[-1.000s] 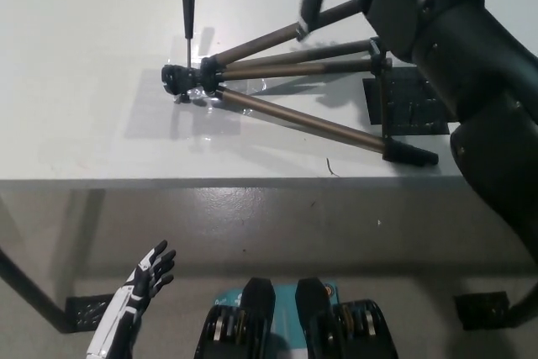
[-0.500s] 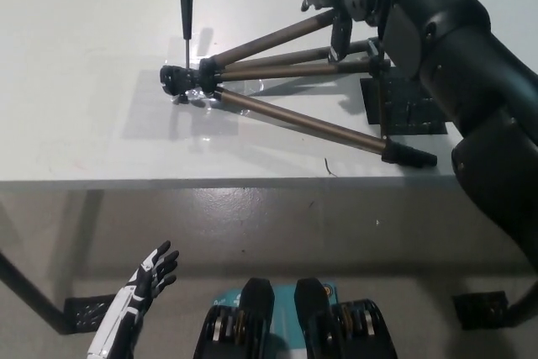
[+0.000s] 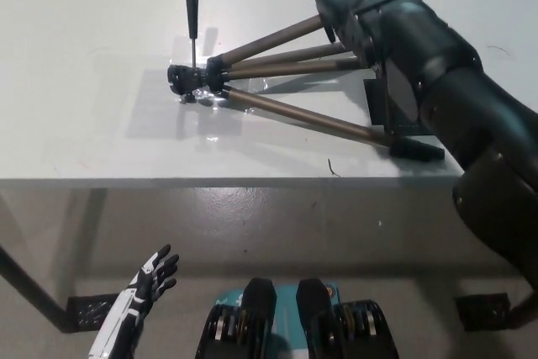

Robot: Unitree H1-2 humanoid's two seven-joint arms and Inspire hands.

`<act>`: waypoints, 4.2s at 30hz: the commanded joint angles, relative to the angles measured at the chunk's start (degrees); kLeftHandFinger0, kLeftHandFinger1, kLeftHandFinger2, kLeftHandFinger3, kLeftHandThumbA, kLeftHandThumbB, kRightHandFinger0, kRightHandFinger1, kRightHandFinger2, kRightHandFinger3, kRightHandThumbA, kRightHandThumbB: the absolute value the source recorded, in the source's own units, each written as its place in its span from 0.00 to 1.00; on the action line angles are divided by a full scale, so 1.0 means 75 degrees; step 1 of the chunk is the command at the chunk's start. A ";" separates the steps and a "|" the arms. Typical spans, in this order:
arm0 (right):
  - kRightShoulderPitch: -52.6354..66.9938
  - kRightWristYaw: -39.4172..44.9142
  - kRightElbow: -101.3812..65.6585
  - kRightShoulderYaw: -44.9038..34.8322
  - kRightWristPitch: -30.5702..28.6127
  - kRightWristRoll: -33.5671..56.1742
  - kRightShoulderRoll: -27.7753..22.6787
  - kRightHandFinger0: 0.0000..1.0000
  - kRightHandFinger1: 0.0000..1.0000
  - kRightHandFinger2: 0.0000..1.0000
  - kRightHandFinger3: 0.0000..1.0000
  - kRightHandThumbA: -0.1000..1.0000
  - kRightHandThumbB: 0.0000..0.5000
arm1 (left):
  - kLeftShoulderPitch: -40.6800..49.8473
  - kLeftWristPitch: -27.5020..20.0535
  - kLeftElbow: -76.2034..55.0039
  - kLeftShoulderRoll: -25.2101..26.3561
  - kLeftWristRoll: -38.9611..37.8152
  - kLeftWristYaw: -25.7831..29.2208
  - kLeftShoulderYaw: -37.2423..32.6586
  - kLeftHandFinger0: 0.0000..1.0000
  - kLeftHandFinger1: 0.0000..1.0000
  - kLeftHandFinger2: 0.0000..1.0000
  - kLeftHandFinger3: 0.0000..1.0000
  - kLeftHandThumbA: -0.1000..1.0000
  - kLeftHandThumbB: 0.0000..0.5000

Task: A tripod lies near the right hand side of the table and the robot grab a leg of the tripod using its right hand and put it up right.

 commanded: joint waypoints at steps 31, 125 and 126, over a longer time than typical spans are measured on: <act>-0.0765 -0.4225 -0.0587 -0.8353 -0.1944 0.3962 -0.0409 0.00 0.19 0.63 0.65 0.00 0.18 | 0.0125 -0.0461 -0.0123 0.0149 0.0018 -0.0241 -0.0117 1.00 1.00 1.00 1.00 1.00 0.57; 0.6754 -0.0275 -1.5712 -0.7553 -0.1427 0.5537 -0.0264 1.00 1.00 1.00 1.00 0.92 1.00 | 0.0566 -0.1023 0.0285 0.0134 -0.0061 -0.0171 -0.0163 1.00 1.00 1.00 1.00 1.00 0.58; 0.7362 -0.0218 -1.6095 -0.7305 -0.1831 0.5498 -0.0097 1.00 1.00 1.00 1.00 0.94 1.00 | 0.0552 -0.0992 0.0284 0.0119 -0.0040 -0.0151 -0.0163 1.00 1.00 1.00 1.00 1.00 0.59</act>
